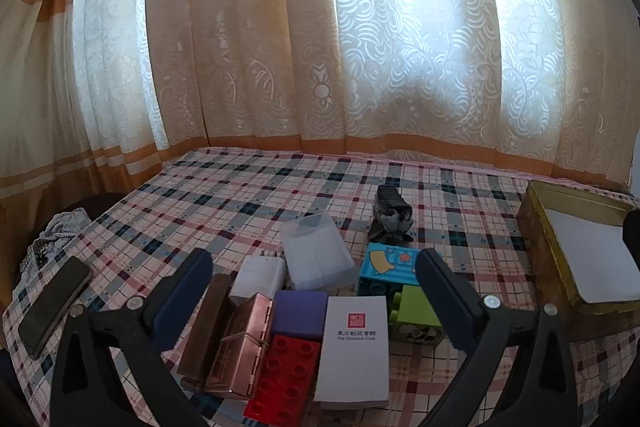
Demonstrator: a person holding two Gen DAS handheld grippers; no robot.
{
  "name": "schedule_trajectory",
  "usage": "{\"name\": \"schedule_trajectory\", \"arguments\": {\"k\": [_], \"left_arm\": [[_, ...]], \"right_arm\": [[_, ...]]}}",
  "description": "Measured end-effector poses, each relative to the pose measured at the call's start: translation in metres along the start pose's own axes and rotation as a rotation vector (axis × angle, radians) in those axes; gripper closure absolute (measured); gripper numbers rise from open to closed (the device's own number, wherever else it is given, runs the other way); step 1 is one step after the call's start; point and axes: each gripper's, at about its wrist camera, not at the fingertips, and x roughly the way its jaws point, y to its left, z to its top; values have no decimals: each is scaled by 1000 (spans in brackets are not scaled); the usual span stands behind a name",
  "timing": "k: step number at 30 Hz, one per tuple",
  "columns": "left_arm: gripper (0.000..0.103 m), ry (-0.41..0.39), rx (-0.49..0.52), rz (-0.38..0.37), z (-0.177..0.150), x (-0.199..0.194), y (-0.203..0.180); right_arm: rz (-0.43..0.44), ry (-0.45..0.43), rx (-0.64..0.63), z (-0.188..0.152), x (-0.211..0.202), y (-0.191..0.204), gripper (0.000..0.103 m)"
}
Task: Organize rigid objects
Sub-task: 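Move both grippers toward the cluster of boxes and blocks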
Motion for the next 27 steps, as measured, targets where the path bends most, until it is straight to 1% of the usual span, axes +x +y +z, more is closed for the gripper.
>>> {"name": "schedule_trajectory", "arguments": {"k": [12,16,20,22,27], "left_arm": [[0,1,-1,12,-2,-1,6],[1,28,-11,-6,-2,1,8],[1,60,-50,-28,-2,0,13],[1,74,-54,-17,-4,-2,16],[1,93,-44,42,-10,-12,23]], "right_arm": [[10,-1,1,1,0,0,1],[24,5,2,0,0,0,1],[37,8,8,0,-1,0,1],[42,10,8,0,0,0,1],[70,20,-6,-1,0,3,1]]}}
